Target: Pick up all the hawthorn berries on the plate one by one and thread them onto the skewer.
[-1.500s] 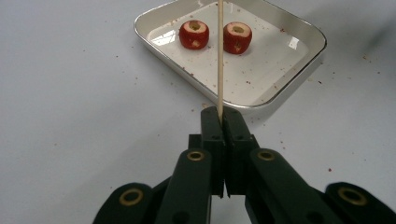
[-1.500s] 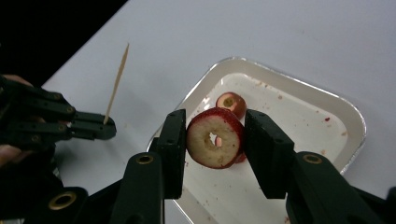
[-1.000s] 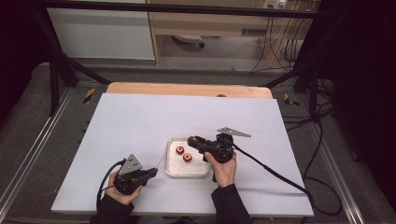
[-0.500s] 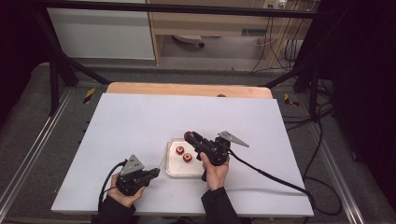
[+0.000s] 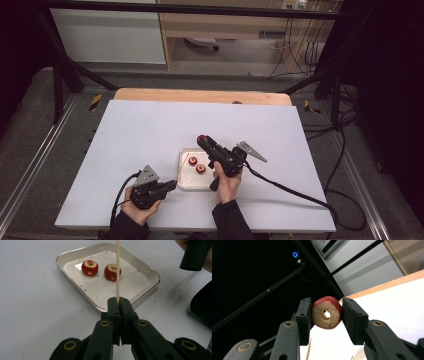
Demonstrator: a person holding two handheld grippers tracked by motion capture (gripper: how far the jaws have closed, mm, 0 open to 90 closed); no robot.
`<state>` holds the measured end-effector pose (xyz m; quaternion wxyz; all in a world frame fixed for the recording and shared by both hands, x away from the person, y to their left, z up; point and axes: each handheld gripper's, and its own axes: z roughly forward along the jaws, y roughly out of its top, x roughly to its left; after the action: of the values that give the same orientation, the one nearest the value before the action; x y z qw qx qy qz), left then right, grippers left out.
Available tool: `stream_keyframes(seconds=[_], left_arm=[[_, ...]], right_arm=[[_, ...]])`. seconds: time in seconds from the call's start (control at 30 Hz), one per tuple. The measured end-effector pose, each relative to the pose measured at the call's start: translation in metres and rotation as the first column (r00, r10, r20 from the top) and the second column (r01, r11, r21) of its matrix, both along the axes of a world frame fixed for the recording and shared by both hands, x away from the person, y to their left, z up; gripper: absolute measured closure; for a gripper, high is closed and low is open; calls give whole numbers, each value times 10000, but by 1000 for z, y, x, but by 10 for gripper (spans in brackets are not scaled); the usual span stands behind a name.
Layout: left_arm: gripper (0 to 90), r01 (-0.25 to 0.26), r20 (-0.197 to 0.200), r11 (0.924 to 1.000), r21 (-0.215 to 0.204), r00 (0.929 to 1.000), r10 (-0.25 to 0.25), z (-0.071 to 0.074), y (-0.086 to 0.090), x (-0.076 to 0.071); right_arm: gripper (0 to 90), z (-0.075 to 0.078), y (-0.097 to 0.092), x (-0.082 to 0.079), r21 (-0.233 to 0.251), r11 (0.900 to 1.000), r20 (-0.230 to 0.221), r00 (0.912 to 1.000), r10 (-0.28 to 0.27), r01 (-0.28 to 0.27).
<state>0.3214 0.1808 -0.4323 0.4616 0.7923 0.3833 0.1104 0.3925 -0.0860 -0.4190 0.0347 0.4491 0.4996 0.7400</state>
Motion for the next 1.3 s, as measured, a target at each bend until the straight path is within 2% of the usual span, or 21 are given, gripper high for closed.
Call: stream_keyframes(seconds=[0.17, 0.23, 0.43, 0.8, 1.07, 1.3], left_arm=[[884, 10, 49, 9996, -278, 10000, -9, 3, -7, 0], [884, 37, 98, 9995, -313, 9999, -34, 3, -10, 0], [883, -17, 91, 9989, -459, 10000, 21, 5, -16, 1], [884, -61, 8, 9989, -456, 10000, 61, 3, -17, 3], [884, -113, 4, 9987, -496, 9999, 113, 3, -16, 2], [884, -134, 27, 9987, -484, 9999, 135, 3, -16, 2]], right_arm=[[609, 3, 2, 1, 307, 9995, -43, 10000, 51, -50], [609, 3, 1, 2, 626, 9980, -180, 9998, 92, -80], [609, 3, 1, 3, 875, 9960, -394, 9990, 222, -186], [610, -1, 5, 2, 989, 9947, -438, 9985, 340, -295], [611, -1, 15, 2, 774, 9961, -308, 9985, 457, -432], [611, -2, 16, 2, 786, 9959, -330, 9983, 474, -446]])
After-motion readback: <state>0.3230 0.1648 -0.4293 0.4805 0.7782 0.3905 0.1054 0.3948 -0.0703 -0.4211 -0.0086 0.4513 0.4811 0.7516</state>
